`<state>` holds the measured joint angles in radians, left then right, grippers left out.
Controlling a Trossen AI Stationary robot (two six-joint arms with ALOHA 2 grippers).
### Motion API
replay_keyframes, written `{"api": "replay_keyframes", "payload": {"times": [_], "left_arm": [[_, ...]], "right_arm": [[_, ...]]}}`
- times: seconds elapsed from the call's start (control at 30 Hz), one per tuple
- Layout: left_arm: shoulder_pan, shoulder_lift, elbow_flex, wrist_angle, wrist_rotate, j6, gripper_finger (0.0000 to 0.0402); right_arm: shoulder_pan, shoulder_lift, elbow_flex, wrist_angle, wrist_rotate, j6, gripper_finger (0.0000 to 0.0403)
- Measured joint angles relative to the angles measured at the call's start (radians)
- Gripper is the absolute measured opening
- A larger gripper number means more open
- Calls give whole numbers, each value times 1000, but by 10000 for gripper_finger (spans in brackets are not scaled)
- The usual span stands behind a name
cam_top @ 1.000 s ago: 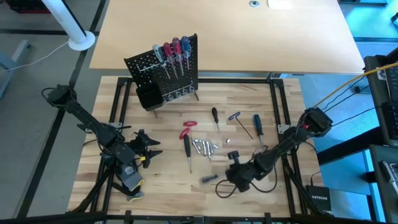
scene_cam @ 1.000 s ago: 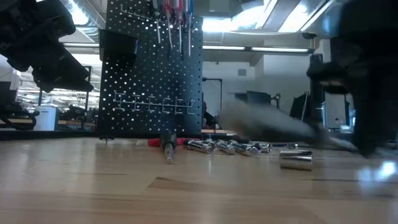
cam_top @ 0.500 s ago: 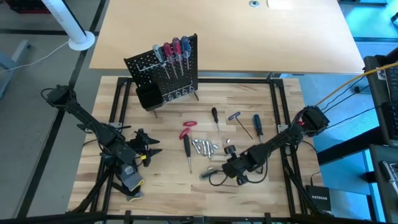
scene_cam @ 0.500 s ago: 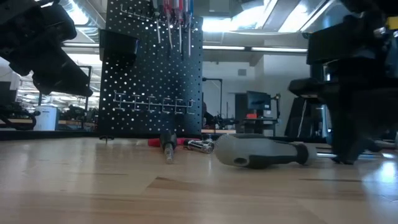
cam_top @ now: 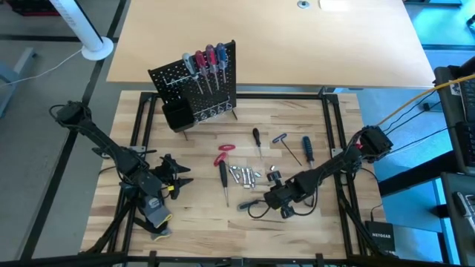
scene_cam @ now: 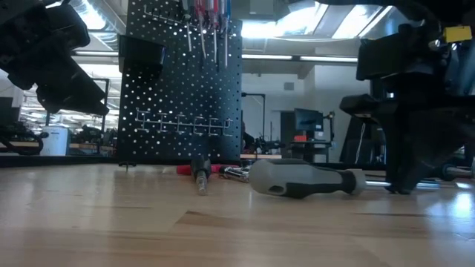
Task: Hang tools onto peg board
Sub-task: Hang the nut driver onto the peg board
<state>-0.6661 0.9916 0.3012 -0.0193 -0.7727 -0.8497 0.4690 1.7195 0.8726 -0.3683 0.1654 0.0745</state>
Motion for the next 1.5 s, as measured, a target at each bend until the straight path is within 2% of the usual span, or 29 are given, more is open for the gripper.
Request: {"api": "replay_keyframes", "payload": {"times": [0.17, 0.33, 1.23, 1.5], "left_arm": [[0, 0, 0, 0, 0, 1, 210], [0, 0, 0, 0, 0, 1, 210], [0, 0, 0, 0, 0, 4, 210], [0, 0, 0, 0, 0, 4, 210]], "right_arm": [[1, -7, -1, -2, 15, -8, 16], [0, -33, -5, -14, 77, -9, 16], [1, -40, -2, -28, 79, 0, 17], [-14, -40, -1, -27, 106, 139, 17]]}}
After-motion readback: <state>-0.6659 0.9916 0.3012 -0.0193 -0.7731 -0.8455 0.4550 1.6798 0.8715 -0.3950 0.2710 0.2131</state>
